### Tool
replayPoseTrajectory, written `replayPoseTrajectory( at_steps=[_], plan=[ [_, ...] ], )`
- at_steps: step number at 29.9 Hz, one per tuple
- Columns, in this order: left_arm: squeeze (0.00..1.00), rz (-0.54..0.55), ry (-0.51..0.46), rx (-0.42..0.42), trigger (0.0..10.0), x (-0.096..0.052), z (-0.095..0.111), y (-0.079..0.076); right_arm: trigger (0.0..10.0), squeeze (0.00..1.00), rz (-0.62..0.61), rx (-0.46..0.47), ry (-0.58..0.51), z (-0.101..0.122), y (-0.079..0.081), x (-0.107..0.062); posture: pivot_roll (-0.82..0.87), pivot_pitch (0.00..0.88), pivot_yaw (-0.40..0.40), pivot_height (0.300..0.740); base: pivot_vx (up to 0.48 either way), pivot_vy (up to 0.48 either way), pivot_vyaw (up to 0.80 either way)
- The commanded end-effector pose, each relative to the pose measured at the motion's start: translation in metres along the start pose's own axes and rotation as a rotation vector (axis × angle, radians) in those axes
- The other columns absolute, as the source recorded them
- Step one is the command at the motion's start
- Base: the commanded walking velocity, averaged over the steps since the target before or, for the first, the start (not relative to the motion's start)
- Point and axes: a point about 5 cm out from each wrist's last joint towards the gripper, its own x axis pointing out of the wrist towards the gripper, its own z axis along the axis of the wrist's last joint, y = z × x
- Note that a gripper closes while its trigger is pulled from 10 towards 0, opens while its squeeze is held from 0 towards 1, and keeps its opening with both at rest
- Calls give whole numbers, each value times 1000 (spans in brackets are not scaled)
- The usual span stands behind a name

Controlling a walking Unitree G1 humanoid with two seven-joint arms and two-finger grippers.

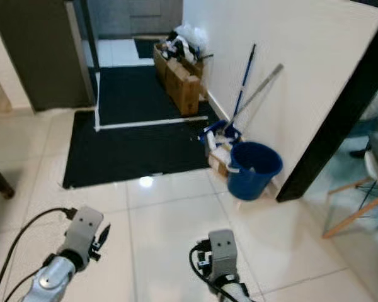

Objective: Setting the table

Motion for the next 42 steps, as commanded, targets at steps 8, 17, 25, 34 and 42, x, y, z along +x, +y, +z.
replayPoseTrajectory(
  at_steps=[8, 17, 25, 34, 42],
  plan=[
    [114, 9, 40, -5, 10000, -4, -10, 2, 10000, 0, 10, 17, 21, -6, 7, -3, 65, 115, 53, 740, 480, 0, 0],
    [110, 9, 41, -6, 10000, -4, -10, 2, 10000, 0, 19, 26, 10, -4, 9, -3, 66, 116, 53, 740, 480, 0, 0],
    [114, 8, 41, -7, 10000, -4, -11, 2, 10000, 0, 45, 31, -1, -1, 12, -2, 65, 117, 54, 740, 480, 0, 0],
    [110, 9, 42, -6, 10000, -4, -11, 2, 10000, 0, 74, 34, -13, 4, 16, 0, 68, 119, 53, 740, 480, 0, 0],
    [110, 7, 44, -9, 10000, -5, -11, 2, 10000, 0, 96, 33, -20, 7, 19, 1, 67, 118, 54, 740, 477, 0, 0]
  ],
)
